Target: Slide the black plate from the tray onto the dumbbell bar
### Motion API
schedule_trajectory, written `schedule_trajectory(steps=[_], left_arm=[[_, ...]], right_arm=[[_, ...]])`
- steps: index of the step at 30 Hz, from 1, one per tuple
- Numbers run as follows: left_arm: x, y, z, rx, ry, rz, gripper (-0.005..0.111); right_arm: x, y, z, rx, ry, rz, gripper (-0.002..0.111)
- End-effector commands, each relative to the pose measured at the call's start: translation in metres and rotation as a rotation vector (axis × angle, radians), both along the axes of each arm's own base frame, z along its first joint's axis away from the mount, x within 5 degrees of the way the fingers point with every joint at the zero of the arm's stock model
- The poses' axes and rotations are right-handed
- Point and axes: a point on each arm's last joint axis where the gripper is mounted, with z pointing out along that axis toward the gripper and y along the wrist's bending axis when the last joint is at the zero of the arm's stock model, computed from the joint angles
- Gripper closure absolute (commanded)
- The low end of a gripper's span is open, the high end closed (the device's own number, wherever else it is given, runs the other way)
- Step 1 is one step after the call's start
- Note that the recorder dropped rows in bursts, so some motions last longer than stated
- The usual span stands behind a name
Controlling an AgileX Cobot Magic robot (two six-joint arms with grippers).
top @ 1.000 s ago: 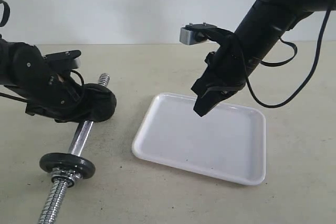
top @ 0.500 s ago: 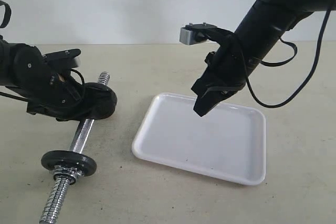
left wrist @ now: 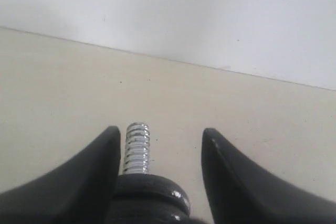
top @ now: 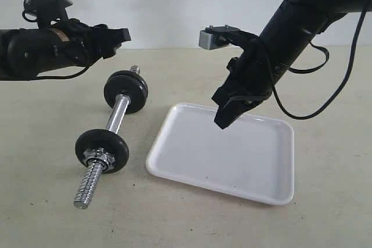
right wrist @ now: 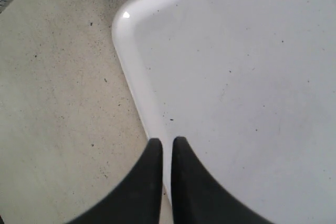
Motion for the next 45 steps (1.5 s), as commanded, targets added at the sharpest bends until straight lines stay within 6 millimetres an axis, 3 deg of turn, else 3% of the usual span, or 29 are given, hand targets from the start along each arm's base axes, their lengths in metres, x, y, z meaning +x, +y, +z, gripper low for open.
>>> schedule_trajectory(steps=[1,14,17,19,28,33,39,45], left_arm=[[0.0,0.0,0.002,-0.015,-0.009,0.008,0.061],[-0.002,-0.001,-0.001,0.003,0.036,-0.005,0.063],[-0.004,-0.001,0.006,0.05,0.016,-0.045,0.078],[-0.007,-0.001,0.013,0.107,-0.013,-0.084,0.101],[-0.021,0.003,0.053,0.232,-0.124,-0.152,0.102],[-0.036,0.008,0.077,0.285,-0.175,-0.179,0.102],[-0.077,0.021,0.109,0.267,-0.281,-0.162,0.102],[-0.125,0.038,0.113,0.252,-0.344,-0.148,0.102]], right_arm=[[0.0,-0.001,0.007,0.011,-0.021,0.006,0.106],[0.002,-0.001,0.007,0.007,-0.044,-0.003,0.106],[0.005,-0.001,0.006,0.003,-0.071,-0.014,0.106],[0.007,-0.002,0.006,-0.003,-0.097,-0.021,0.106],[0.012,-0.006,0.008,-0.047,-0.142,-0.089,0.106],[0.009,-0.016,0.04,-0.08,-0.277,-0.148,0.106],[-0.006,-0.035,0.094,-0.101,-0.457,-0.301,0.106],[-0.031,-0.042,0.139,-0.005,-0.546,-0.348,0.106]])
